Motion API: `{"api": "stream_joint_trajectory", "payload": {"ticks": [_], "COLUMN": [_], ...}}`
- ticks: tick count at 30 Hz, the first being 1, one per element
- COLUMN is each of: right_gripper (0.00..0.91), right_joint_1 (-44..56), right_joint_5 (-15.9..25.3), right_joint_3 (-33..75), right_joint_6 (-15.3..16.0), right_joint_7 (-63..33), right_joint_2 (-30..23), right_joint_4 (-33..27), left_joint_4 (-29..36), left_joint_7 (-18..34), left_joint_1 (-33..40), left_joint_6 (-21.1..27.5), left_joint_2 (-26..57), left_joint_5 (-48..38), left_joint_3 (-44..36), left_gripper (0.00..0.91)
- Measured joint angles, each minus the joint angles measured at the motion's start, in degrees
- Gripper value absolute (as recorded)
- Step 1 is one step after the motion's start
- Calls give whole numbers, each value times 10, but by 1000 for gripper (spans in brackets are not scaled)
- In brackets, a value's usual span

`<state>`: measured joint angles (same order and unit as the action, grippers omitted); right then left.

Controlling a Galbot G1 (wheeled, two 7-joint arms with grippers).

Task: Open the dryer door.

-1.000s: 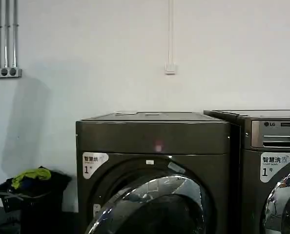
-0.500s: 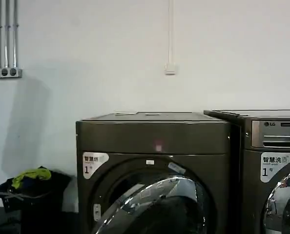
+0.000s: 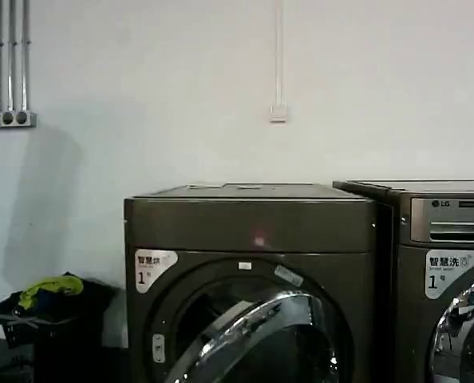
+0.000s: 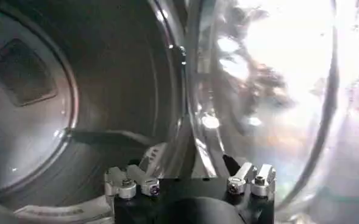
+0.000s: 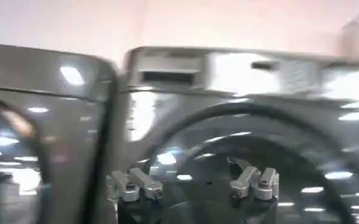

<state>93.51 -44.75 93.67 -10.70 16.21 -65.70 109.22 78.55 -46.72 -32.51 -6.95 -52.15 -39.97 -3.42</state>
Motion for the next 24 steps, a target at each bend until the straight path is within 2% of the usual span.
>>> {"api": "stream_joint_trajectory", "payload": {"ticks": [4, 10, 15, 24], "right_gripper": [907, 907, 907, 907], "right_joint_1": [13, 33, 41, 55], "right_joint_5": [10, 34, 77, 113], "right_joint_3": [63, 167, 245, 327], "right_joint_6": [12, 47, 34, 28], "right_joint_7": [-43, -131, -153, -192], "right_joint_2": [-27, -57, -71, -99], "right_joint_4": [-9, -36, -68, -112], "left_joint_4": [8, 9, 10, -2], "left_joint_7": [2, 2, 3, 14], "left_joint_1": [0, 8, 20, 55], "left_joint_6": [-3, -7, -11, -19], "left_joint_2": [-6, -14, -24, -45], "left_joint_5": [0, 0, 0, -2], "left_joint_3": [-9, -22, -39, -87], "left_gripper": [907, 907, 907, 907]}}
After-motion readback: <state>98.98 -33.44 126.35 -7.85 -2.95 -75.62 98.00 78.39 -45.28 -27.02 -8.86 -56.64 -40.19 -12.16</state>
